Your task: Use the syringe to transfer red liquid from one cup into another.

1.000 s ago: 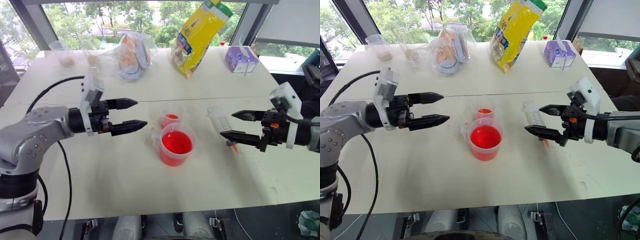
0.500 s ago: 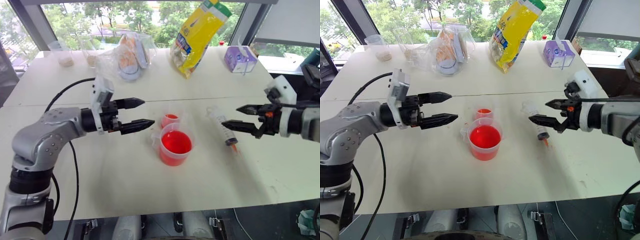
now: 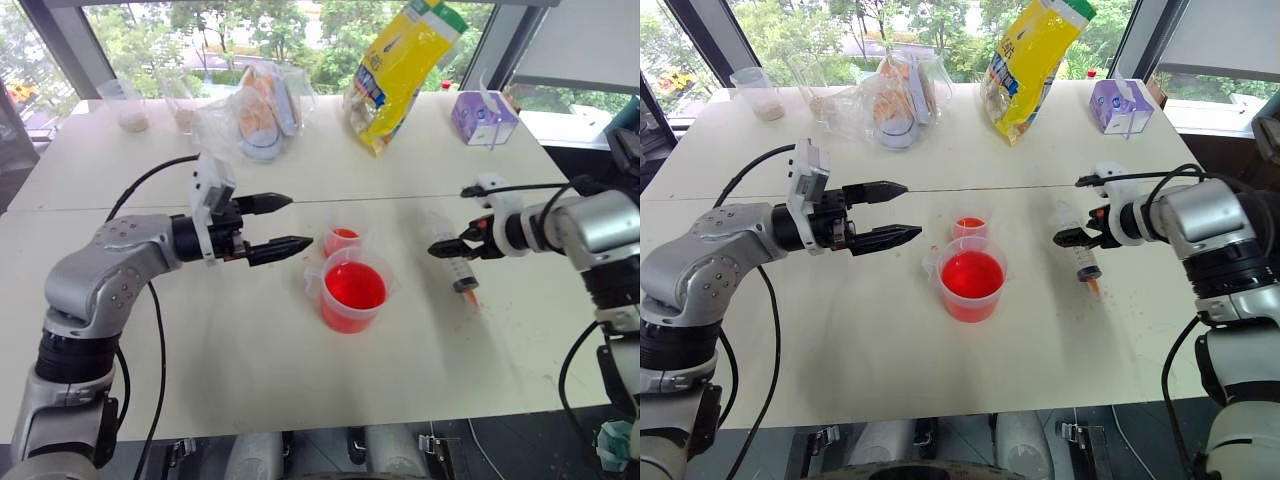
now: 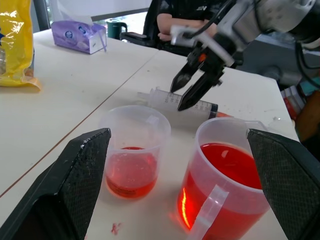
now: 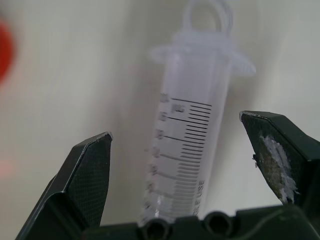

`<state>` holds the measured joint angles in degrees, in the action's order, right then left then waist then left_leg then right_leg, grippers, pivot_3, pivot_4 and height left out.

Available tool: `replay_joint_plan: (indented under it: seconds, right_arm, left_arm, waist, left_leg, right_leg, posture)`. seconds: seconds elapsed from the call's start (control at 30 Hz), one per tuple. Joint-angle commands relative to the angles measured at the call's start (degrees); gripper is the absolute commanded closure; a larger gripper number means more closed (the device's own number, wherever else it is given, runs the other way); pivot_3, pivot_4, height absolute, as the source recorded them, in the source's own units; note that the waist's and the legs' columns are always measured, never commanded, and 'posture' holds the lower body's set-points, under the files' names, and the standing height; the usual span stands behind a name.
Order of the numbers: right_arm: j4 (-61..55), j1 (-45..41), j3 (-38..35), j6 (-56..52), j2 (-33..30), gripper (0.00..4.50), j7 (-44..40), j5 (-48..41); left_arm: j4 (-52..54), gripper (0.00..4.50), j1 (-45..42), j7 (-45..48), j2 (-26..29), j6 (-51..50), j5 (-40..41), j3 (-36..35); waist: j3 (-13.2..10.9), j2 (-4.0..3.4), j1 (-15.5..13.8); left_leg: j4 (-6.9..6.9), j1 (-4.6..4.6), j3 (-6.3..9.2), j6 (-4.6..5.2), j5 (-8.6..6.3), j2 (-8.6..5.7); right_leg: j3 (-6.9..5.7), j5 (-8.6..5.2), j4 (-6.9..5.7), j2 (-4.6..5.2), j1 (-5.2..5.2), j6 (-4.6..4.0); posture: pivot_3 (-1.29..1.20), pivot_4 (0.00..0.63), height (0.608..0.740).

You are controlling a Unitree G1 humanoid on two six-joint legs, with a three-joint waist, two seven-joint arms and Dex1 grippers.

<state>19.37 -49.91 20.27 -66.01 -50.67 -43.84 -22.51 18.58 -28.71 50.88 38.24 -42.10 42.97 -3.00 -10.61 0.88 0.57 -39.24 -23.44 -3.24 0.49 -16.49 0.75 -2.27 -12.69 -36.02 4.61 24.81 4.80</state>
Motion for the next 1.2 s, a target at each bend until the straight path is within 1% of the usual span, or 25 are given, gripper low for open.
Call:
replay_joint_plan:
  seconds: [0.03, 0.1, 0.17, 0.23, 0.27, 0.37, 0.43, 0.5, 0.6, 0.73, 0.83, 0.93, 1.03, 1.13, 1.2]
  right_arm:
    - [4.3, -2.6, 1.8, 4.3, 1.0, 0.27, -3.5, 4.6]
    - [6.3, -3.3, 2.6, 5.6, 2.1, 0.86, -4.9, 6.5]
    - [7.5, -3.7, 3.3, 7.3, 2.8, 1.93, -6.3, 8.5]
    - [8.2, -4.1, 3.3, 7.9, 3.7, 2.9, -7.4, 9.8]
    - [8.5, -4.3, 3.2, 8.1, 4.0, 3.07, -7.8, 10.4]
    - [7.6, -4.7, 1.4, 8.3, 3.9, 3.08, -8.3, 11.6]
    - [4.6, -4.4, -1.5, 8.5, 3.1, 3.08, -7.7, 11.4]
    - [0.1, -3.3, -6.5, 9.7, 3.0, 3.08, -6.6, 9.5]
    - [-11.6, -0.8, -18.6, 7.6, 4.7, 3.08, -5.9, 1.9]
    - [-29.3, 4.2, -30.8, 10.5, 8.3, 3.08, -7.4, -8.8]
    - [-37.9, 6.3, -37.7, 11.3, 14.6, 3.08, -3.6, -16.5]
    - [-43.9, 9.0, -41.2, 12.3, 21.0, 3.08, 0.0, -24.2]
    - [-48.2, 15.0, -41.9, 17.3, 28.5, 3.08, 1.9, -29.1]
    - [-49.1, 19.5, -38.4, 21.8, 31.8, 3.08, 2.5, -27.5]
    - [-49.2, 23.3, -34.6, 26.3, 33.1, 3.08, 0.7, -24.6]
  left_arm:
    - [3.2, 0.0, 1.0, -0.7, 0.7, 0.5, 0.3, -1.6]
    - [3.6, 0.0, 1.7, -1.1, 1.0, 0.5, 0.1, -1.9]
    - [3.8, 0.0, 1.9, -1.4, 1.1, 0.7, 0.0, -2.1]
    - [4.0, 0.0, 2.0, -1.8, 1.1, 0.7, 0.1, -2.2]
    - [4.0, 0.0, 2.0, -1.9, 1.1, 0.7, 0.2, -2.2]
    - [3.6, 0.0, 1.6, -1.8, 1.3, 1.0, -0.2, -2.2]
    - [2.9, 0.0, 0.8, -1.4, 1.5, 1.2, -0.3, -2.1]
    - [2.0, 0.0, -0.2, -0.8, 1.7, 1.3, -0.3, -2.2]
    - [0.1, 0.0, -2.8, -0.1, 1.3, 1.1, 0.5, -2.4]
    - [-2.8, 0.0, -6.2, 1.4, 0.7, 0.8, 1.4, -2.4]
    - [-5.2, 0.0, -8.5, 3.4, 0.8, 1.3, 0.9, -1.7]
    - [-7.2, 0.0, -10.5, 5.2, 0.7, 1.8, 0.2, -0.9]
    - [-8.8, 0.0, -12.8, 6.8, 0.4, 1.7, -0.3, 0.1]
    - [-9.9, 0.0, -14.3, 8.2, 0.5, 1.2, -0.6, 0.5]
    - [-10.2, 0.0, -15.3, 8.8, 0.6, 0.7, -0.8, 0.8]
  waist:
    - [0.0, 0.0, 0.1]
    - [0.0, 0.0, 0.2]
    - [0.0, 0.0, 0.2]
    - [0.0, 0.01, 0.2]
    - [0.0, 0.01, 0.3]
    - [0.0, 0.01, 0.4]
    - [0.0, 0.0, 0.3]
    - [0.0, -0.01, 0.2]
    - [0.0, -0.02, 0.0]
    - [0.0, -0.01, -0.1]
    - [0.0, 0.01, -0.1]
    - [0.0, 0.02, 0.0]
    - [0.0, 0.04, 0.0]
    - [0.0, 0.01, 0.1]
    - [0.0, 0.02, 0.1]
  left_leg:
    - [0.0, 0.0, 0.0, 0.0, 0.0, 0.0]
    - [0.0, 0.04, 0.0, 0.0, 0.0, 0.01]
    - [0.0, 0.07, 0.0, -0.01, 0.01, 0.02]
    - [0.0, 0.09, 0.01, -0.03, 0.02, 0.03]
    - [0.0, 0.11, 0.01, -0.03, 0.02, 0.03]
    - [0.0, 0.14, 0.0, -0.04, 0.03, 0.04]
    - [-0.01, 0.14, 0.0, -0.05, 0.03, 0.04]
    - [-0.01, 0.11, 0.0, -0.05, 0.03, 0.04]
    - [0.01, 0.06, 0.02, -0.05, 0.03, 0.04]
    - [0.03, 0.03, 0.09, -0.05, 0.03, 0.05]
    - [0.04, 0.05, 0.13, -0.05, 0.02, 0.05]
    - [0.02, 0.07, 0.12, -0.05, 0.03, 0.04]
    - [0.02, 0.1, 0.18, -0.06, 0.03, 0.06]
    - [0.02, 0.11, 0.14, -0.06, 0.03, 0.04]
    - [0.01, 0.12, 0.11, -0.06, 0.03, 0.02]
  right_leg:
    - [0.0, 0.0, -0.01, 0.0, 0.0, 0.0]
    - [0.0, 0.0, -0.01, 0.0, -0.02, 0.0]
    - [0.0, 0.01, -0.04, -0.02, -0.02, 0.0]
    - [-0.01, 0.0, -0.06, -0.04, -0.04, 0.0]
    - [-0.01, 0.01, -0.07, -0.05, -0.05, 0.0]
    - [0.0, 0.01, -0.07, -0.05, -0.07, 0.0]
    - [0.0, 0.01, -0.08, -0.05, -0.07, 0.0]
    - [0.0, 0.01, -0.09, -0.05, -0.04, 0.0]
    - [-0.01, 0.01, -0.09, -0.05, 0.0, 0.0]
    - [-0.09, 0.01, -0.07, -0.04, -0.02, 0.01]
    - [-0.15, 0.01, -0.05, -0.02, -0.08, 0.01]
    - [-0.14, 0.02, -0.08, -0.01, -0.1, 0.02]
    - [-0.17, 0.01, -0.08, -0.04, -0.14, 0.01]
    - [-0.14, 0.01, -0.1, -0.01, -0.15, 0.01]
    - [-0.12, 0.01, -0.09, 0.0, -0.15, 0.01]
  posture:
    - [0.0, 0.15, 0.74]
    - [0.0, 0.15, 0.74]
    - [0.0, 0.15, 0.74]
    - [0.0, 0.15, 0.74]
    - [0.0, 0.15, 0.74]
    - [0.0, 0.15, 0.74]
    - [0.0, 0.15, 0.74]
    - [0.0, 0.15, 0.74]
    - [0.0, 0.15, 0.74]
    - [0.0, 0.15, 0.74]
    - [0.0, 0.15, 0.74]
    - [0.0, 0.15, 0.74]
    - [0.0, 0.15, 0.74]
    - [0.0, 0.15, 0.74]
    - [0.0, 0.15, 0.74]
